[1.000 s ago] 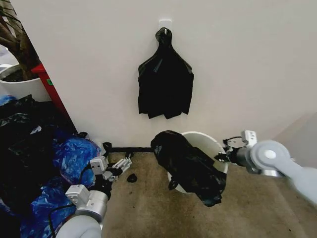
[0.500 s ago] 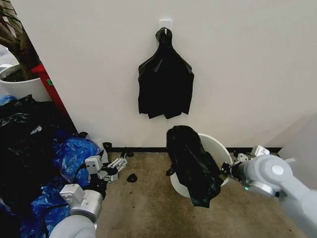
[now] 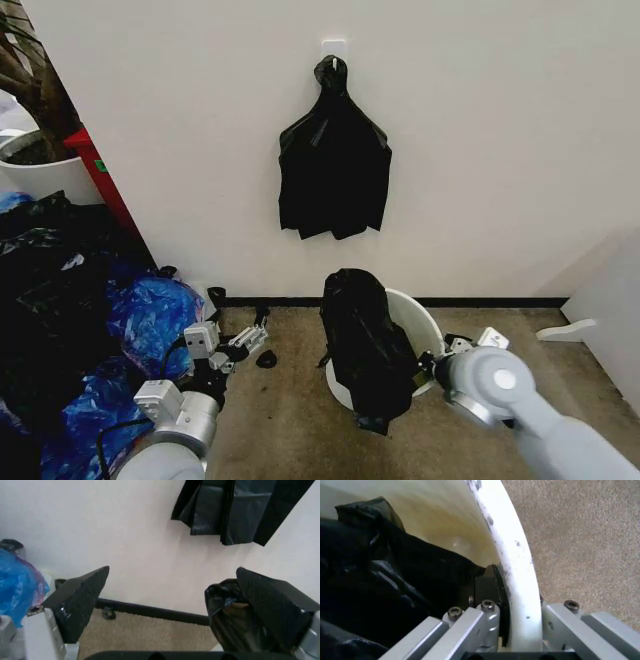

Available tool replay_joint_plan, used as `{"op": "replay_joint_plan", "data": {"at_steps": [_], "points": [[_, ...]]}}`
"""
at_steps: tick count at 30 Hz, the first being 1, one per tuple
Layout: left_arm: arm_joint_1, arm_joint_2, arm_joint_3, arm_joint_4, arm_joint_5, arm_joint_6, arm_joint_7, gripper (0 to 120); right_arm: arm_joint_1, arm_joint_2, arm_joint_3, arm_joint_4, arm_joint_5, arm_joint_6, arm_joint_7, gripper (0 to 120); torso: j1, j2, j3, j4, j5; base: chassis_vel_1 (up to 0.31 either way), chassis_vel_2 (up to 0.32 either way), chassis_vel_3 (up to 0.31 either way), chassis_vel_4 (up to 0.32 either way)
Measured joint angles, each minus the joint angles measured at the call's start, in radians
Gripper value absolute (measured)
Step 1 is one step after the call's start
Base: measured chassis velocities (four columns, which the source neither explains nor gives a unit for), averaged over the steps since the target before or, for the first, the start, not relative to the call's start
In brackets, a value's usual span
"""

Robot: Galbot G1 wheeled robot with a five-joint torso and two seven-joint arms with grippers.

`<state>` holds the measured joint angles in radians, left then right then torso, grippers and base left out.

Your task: Place the garbage bag over the trash bin.

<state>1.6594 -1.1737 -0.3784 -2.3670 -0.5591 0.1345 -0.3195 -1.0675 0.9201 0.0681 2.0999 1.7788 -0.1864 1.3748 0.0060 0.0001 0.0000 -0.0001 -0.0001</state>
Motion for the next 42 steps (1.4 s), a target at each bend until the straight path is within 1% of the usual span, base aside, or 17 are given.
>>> {"op": "replay_joint_plan", "data": {"at_steps": [5,10,16,17,18,20,23,28,29,30,35,36,37,39,40,41,42], "points": [[-0.014,-0.026,-0.001,0.019,0.001,-0.006,0.001,100,0.033,0.028,-0.078,-0.04,-0.061,0.03,0.016,0,0.0,0.0,0.0,0.0,0.0001,0.0,0.0,0.0,0.0],[-0.022,-0.055,0.001,0.03,0.016,-0.006,0.002,100,0.048,0.043,-0.117,-0.065,-0.095,0.04,0.02,0,0.0,0.0,0.0,-0.0002,0.0001,0.0,0.0,0.0,0.0],[-0.013,-0.066,0.004,0.035,0.025,-0.008,0.013,100,0.058,0.052,-0.12,-0.079,-0.092,0.04,0.019,0,0.0,0.0,0.0,-0.0001,0.0002,0.0,0.0,0.0,0.0],[-0.015,-0.066,0.006,0.036,0.025,-0.009,0.014,100,0.058,0.049,-0.119,-0.079,-0.091,0.039,0.017,5,0.0,0.0,0.0,-0.0001,0.0002,0.0,0.0,0.0,0.0],[-0.017,-0.067,0.008,0.038,0.026,-0.009,0.014,100,0.058,0.047,-0.118,-0.08,-0.091,0.039,0.015,7,0.0,0.0,0.0,-0.0001,0.0002,0.0,0.0,0.0,0.0],[-0.022,-0.066,0.017,0.04,0.028,-0.01,0.015,100,0.056,0.039,-0.116,-0.079,-0.09,0.039,0.012,18,0.0,0.0,0.0,-0.0002,0.0002,0.0,0.0,0.0,0.0],[-0.025,-0.065,0.023,0.04,0.028,-0.01,0.015,100,0.056,0.027,-0.113,-0.07,-0.087,0.038,0.01,25,0.0,0.0,0.0,-0.0002,0.0002,0.0,0.0,0.0,0.0],[-0.03,-0.062,0.031,0.04,0.029,-0.01,0.016,100,0.049,-0.034,-0.091,-0.021,-0.064,0.032,0.008,46,0.0,0.0,0.0,-0.0001,0.0004,0.0,0.0,0.0,0.0],[-0.03,-0.062,0.031,0.04,0.029,-0.01,0.016,100,0.044,-0.051,-0.084,-0.004,-0.063,0.028,0.007,50,0.0,0.0,0.0,-0.0001,0.0004,0.0,0.0,0.0,0.0],[-0.03,-0.062,0.031,0.04,0.029,-0.01,0.016,100,0.044,-0.051,-0.084,-0.004,-0.063,0.028,0.007,50,0.0,0.0,0.0,-0.0001,0.0004,0.0,0.0,0.0,0.0],[-0.032,-0.057,0.026,0.051,0.028,-0.01,0.018,100,0.018,-0.141,-0.021,0.139,-0.031,-0.005,0.01,71,0.0,0.0,0.0,-0.0003,0.0002,0.0,0.0,0.0,0.0],[-0.033,-0.055,0.026,0.057,0.029,-0.011,0.019,100,0.018,-0.157,-0.013,0.171,-0.024,-0.007,0.012,74,0.0,0.0,0.0,-0.0002,0.0002,0.0,0.0,0.0,0.0],[-0.033,-0.055,0.026,0.057,0.029,-0.011,0.019,100,0.018,-0.157,-0.013,0.171,-0.024,-0.007,0.012,74,0.0,0.0,0.0,-0.0002,0.0002,0.0,0.0,0.0,0.0],[-0.035,-0.051,0.026,0.07,0.035,-0.014,0.025,100,0.014,-0.196,0.013,0.246,-0.02,-0.022,0.011,84,0.0,0.0,0.0,0.0,0.0001,0.0,0.0,0.0,0.0],[-0.035,-0.051,0.026,0.074,0.038,-0.014,0.027,100,0.01,-0.205,0.022,0.267,-0.025,-0.031,0.008,86,0.0,0.0,0.0,-0.0001,0.0,0.0,0.0,0.0,0.0],[-0.035,-0.048,0.026,0.082,0.045,-0.018,0.03,100,-0.006,-0.227,0.046,0.312,-0.064,-0.064,-0.02,93,0.0,0.0,0.0,-0.0001,0.0001,0.0,0.0,0.0,0.0],[-0.034,-0.048,0.026,0.084,0.047,-0.019,0.03,100,-0.013,-0.233,0.055,0.324,-0.08,-0.076,-0.034,93,0.0,0.0,0.0,-0.0002,0.0002,0.0,0.0,0.0,0.0]]}}
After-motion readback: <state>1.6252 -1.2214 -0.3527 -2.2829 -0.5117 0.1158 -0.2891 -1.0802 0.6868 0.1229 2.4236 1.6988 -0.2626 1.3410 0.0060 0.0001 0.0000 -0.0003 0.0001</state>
